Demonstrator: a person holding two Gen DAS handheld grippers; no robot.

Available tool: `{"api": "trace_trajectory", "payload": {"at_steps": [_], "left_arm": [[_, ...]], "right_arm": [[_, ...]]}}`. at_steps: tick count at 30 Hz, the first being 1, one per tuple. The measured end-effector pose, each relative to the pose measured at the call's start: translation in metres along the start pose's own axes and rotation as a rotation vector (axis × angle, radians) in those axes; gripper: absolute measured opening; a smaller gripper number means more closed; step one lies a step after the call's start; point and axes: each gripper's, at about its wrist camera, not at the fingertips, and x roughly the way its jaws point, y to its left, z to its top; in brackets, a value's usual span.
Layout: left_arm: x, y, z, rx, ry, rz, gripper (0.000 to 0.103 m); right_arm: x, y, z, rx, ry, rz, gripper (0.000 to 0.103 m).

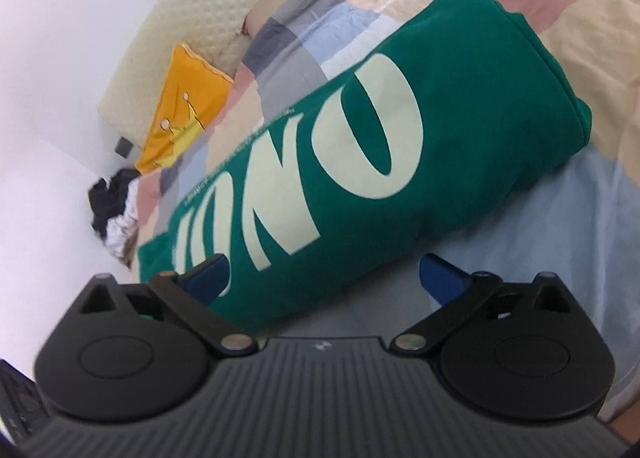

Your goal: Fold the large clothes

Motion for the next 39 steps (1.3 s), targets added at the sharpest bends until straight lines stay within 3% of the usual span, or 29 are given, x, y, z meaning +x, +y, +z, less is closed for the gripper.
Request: {"api": "trace_trajectory", "payload": {"at_steps": [4,10,13,23,31,39], "left_arm": [[0.004,0.012,0.001,-0.085,0.017,-0.034,0.095],[0.017,0.041,0.002,-0.299,0.067,-0.141,0.099],[0.028,0.056,0.001,-0.41,0.091,-0.196,0.101],[0.063,0.097,-0.003,-0.707,0.126,-0.264,0.102],[0.086,0.115,0.005,-0.84,0.05,-0.28,0.102],[0.116,0.128,0.012,-1.0,-0.015,-0.316,0.101]], "right_arm": [[0.006,-0.012,0.001,0.094,0.013,0.036,0.103],[0.03,-0.055,-0.002,0.437,0.026,0.11,0.103],[0.043,-0.065,-0.002,0.522,0.023,0.113,0.103],[0.064,-0.062,0.004,0.615,-0.043,0.226,0.103],[0.056,-0.061,0.004,0.614,-0.095,0.327,0.103],[0.053,-0.065,-0.003,0.633,-0.094,0.34,0.103]]}}
